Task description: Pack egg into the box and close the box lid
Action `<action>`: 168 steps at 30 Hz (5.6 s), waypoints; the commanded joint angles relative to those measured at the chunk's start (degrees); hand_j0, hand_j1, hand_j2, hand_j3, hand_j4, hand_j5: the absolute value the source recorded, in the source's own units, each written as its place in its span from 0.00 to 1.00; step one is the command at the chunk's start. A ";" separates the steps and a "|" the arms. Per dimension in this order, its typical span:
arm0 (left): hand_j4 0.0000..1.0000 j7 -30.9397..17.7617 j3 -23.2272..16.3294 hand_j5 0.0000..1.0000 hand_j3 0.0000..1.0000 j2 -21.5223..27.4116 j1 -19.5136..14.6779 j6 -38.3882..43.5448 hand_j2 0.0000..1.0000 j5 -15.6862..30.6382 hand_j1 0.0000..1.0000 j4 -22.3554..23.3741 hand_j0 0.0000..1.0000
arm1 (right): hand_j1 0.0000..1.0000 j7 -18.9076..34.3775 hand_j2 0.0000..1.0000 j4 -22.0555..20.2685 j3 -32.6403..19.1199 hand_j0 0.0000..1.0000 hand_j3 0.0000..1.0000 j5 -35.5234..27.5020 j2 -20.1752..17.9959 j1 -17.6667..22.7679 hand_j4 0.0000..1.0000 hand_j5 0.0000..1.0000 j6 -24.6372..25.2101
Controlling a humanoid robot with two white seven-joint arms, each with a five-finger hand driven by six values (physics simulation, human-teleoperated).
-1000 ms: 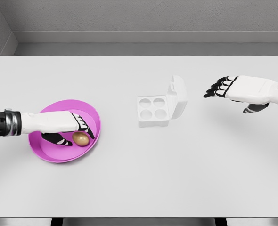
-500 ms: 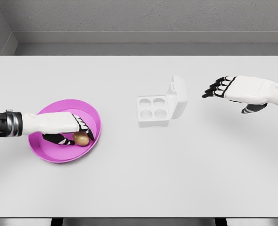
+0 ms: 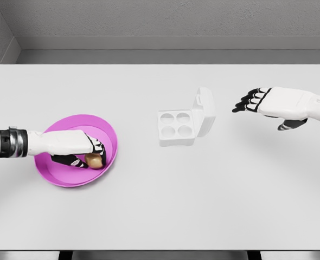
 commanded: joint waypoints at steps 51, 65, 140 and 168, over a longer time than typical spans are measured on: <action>0.29 0.22 0.55 0.29 0.29 -23.57 -11.86 0.06 0.29 0.55 0.29 15.64 0.29 | 1.00 -0.02 1.00 -0.34 0.68 1.00 1.00 -0.35 0.29 -0.44 1.00 1.00 0.15; 0.29 -0.31 0.28 0.29 0.29 -31.84 -14.68 0.06 0.29 -2.79 0.29 24.07 0.29 | 1.00 -0.02 1.00 0.01 0.07 1.00 1.00 -0.44 -0.24 -0.44 1.00 1.00 0.15; 1.00 -0.14 3.36 1.00 1.00 -4.59 -15.91 0.06 1.00 10.92 1.00 24.16 1.00 | 1.00 -0.02 1.00 -7.37 2.09 1.00 1.00 -0.79 0.37 -0.88 1.00 1.00 0.15; 1.00 -0.14 3.36 1.00 1.00 -4.59 -15.29 0.06 1.00 10.83 1.00 24.42 1.00 | 1.00 -0.02 1.00 0.45 3.58 1.00 1.00 5.71 4.77 -2.64 1.00 1.00 0.15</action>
